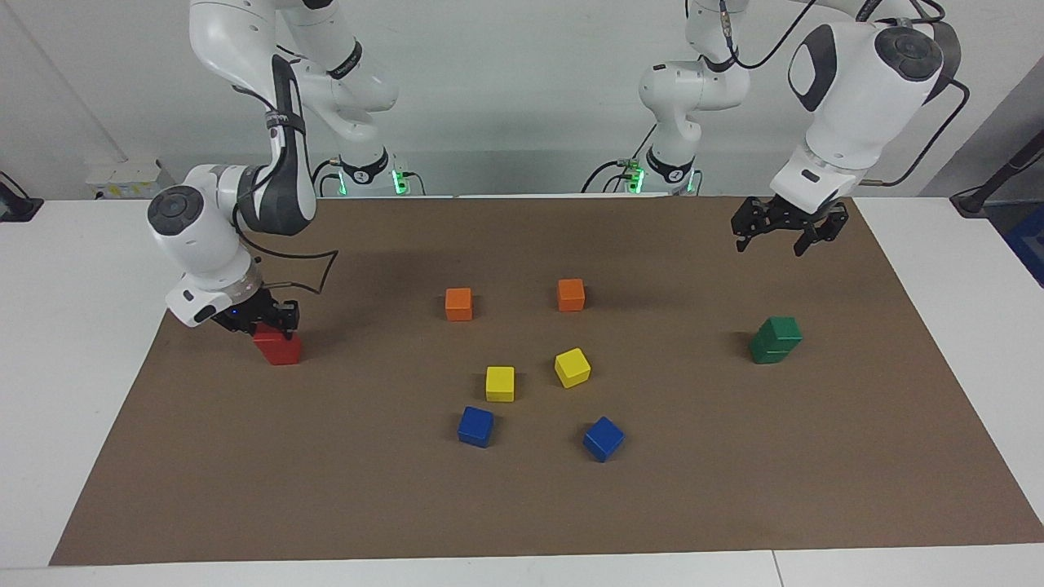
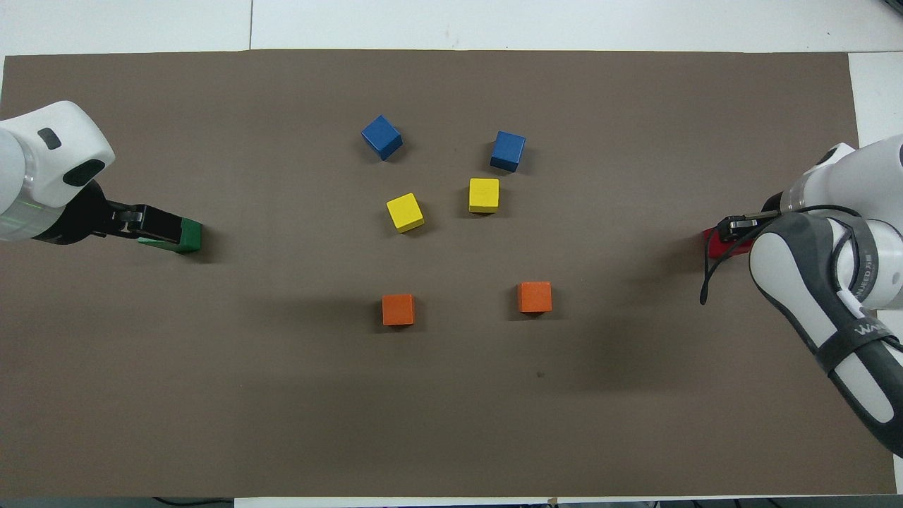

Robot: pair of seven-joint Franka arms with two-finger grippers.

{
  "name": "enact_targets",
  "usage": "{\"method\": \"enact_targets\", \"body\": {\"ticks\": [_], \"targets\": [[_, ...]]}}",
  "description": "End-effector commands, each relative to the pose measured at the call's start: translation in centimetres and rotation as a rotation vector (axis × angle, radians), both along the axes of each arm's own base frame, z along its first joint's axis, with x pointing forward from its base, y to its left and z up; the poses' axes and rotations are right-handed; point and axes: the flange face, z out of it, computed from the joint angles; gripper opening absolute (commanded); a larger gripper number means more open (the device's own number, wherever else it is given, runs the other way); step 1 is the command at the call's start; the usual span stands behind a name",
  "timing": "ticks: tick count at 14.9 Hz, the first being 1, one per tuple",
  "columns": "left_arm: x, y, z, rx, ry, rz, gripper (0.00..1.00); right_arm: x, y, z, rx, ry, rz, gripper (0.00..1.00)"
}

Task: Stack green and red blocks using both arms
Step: 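Release the red block and lift the right gripper away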

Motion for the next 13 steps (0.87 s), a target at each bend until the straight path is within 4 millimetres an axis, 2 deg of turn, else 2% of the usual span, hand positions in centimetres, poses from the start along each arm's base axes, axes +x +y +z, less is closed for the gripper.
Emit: {"method": "enact_targets", "body": {"ticks": [1, 3, 6, 10, 13], "targets": [[0.7, -0.1, 0.4, -0.011, -0.013, 0.007, 1.00, -0.3, 0.0, 0.2, 0.015, -0.016, -0.022, 0.33], [0.7, -0.1, 0.3, -0.011, -0.012, 0.007, 1.00, -0.3, 0.0, 0.1, 0.016, -0.014, -0.022, 0.51], [0.6, -0.5, 0.5, -0.011, -0.015, -0.001, 1.00, -0.3, 0.0, 0.2, 0.015, -0.016, -0.024, 0.66], [0.2, -1.0, 0.7, -0.010, -0.016, -0.010, 1.00, -0.3, 0.0, 0.2, 0.015, -0.016, -0.024, 0.79], [0.0, -1.5, 0.9, -0.010, -0.020, -0.019, 1.00, -0.3, 0.0, 0.2, 0.016, -0.014, -0.024, 0.82]]}}
